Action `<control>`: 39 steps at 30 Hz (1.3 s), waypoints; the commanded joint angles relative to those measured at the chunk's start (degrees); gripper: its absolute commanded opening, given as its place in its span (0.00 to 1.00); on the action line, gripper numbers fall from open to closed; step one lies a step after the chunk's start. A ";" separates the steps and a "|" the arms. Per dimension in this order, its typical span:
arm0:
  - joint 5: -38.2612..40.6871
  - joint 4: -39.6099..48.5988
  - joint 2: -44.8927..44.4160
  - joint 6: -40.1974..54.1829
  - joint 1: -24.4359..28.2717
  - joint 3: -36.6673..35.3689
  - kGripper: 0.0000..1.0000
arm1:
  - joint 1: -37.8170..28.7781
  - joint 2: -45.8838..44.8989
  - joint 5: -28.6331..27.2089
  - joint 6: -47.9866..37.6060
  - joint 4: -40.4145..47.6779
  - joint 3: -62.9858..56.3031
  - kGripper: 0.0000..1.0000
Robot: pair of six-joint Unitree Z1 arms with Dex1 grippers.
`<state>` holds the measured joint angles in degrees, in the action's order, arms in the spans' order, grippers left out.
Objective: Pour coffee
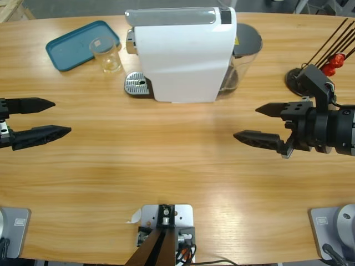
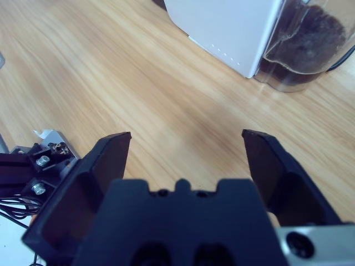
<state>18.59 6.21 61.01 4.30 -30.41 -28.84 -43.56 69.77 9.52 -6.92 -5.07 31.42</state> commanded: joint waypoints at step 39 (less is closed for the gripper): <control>31.03 -7.62 19.93 -35.01 13.06 -20.54 0.89 | -0.64 -0.44 -16.74 -3.36 -7.31 5.35 0.89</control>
<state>38.37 3.95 71.05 -26.42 -24.17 -49.28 -43.59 69.70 -2.10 -9.64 -6.05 32.48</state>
